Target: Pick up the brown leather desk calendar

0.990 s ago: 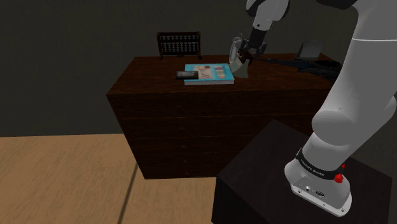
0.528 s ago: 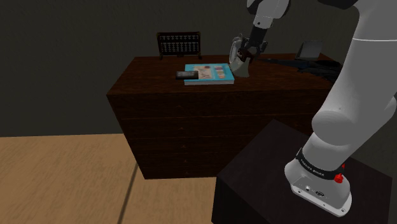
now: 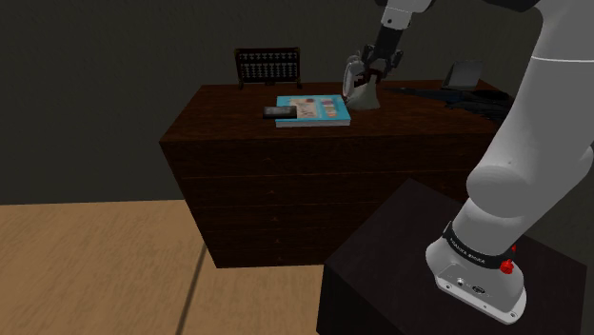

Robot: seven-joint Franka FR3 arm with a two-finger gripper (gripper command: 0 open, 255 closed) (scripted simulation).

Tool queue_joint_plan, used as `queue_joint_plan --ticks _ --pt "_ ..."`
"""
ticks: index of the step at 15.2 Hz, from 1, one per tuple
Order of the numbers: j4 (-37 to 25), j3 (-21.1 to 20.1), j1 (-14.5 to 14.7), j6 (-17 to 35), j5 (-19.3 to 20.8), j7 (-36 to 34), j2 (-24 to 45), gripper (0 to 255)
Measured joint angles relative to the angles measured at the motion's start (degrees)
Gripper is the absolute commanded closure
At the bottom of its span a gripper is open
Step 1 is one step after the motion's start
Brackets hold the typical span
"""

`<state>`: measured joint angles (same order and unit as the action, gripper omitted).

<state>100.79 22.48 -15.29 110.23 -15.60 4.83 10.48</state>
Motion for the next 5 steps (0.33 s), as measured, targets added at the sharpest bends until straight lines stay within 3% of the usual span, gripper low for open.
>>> queue_joint_plan --ticks 5 --pt "-3.03 0.14 -0.08 -3.5 0.52 -0.8 -0.56 255"
